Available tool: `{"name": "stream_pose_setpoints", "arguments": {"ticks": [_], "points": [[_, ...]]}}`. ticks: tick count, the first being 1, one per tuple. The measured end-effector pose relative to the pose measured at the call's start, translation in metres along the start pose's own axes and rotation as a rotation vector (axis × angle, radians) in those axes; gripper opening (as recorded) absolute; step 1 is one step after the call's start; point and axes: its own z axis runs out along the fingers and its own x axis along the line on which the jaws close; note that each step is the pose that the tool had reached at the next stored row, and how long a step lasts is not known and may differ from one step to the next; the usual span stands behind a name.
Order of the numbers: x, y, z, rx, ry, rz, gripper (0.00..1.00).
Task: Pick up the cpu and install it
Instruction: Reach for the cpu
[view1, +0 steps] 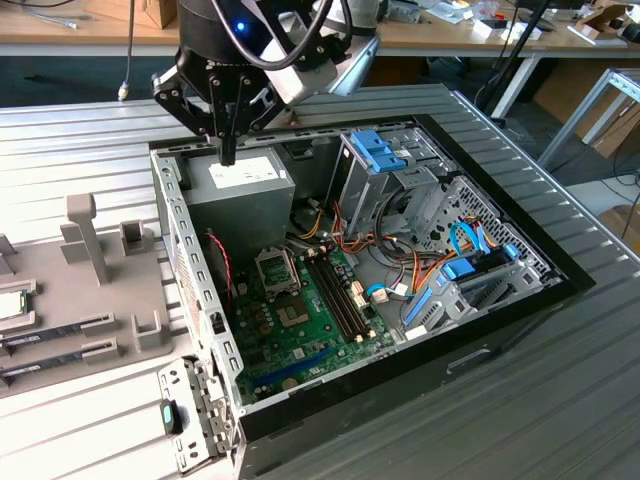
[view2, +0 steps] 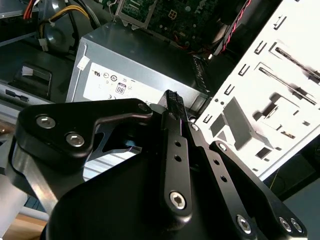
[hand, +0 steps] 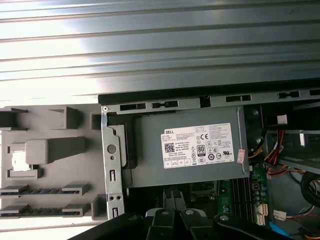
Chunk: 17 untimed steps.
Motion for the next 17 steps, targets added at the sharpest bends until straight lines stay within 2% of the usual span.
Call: {"name": "stream_pose_setpoints", "arguments": {"ticks": [17], "points": [[0.008, -0.0006, -0.0002, 0.0, 0.0, 0.0, 0.11]]}}
